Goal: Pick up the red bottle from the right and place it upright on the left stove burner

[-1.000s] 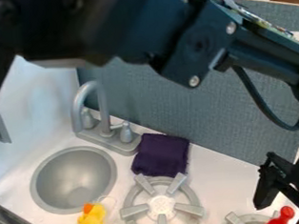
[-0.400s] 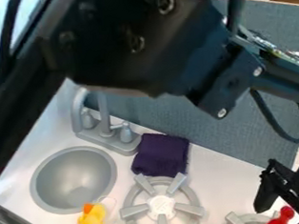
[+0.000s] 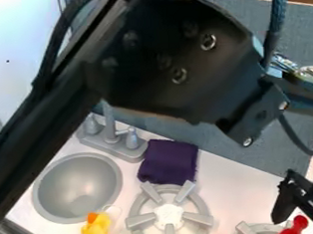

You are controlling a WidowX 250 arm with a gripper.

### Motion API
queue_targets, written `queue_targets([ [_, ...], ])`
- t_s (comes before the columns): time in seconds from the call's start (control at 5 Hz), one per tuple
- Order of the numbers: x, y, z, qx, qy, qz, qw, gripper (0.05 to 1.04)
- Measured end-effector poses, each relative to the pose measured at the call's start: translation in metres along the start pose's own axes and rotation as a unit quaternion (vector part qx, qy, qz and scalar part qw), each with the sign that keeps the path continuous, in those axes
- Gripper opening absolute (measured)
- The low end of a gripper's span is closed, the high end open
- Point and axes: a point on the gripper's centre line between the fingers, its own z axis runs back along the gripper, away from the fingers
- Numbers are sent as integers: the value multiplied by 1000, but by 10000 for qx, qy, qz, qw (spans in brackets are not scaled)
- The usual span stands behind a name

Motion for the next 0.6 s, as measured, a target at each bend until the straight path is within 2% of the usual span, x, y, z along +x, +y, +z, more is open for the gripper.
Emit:
queue_targets([
  [0.4, 1, 0, 1, -16, -14, 72, 10000, 402],
  [0.6, -3, 2, -2, 60, 80, 229, 9997, 336],
])
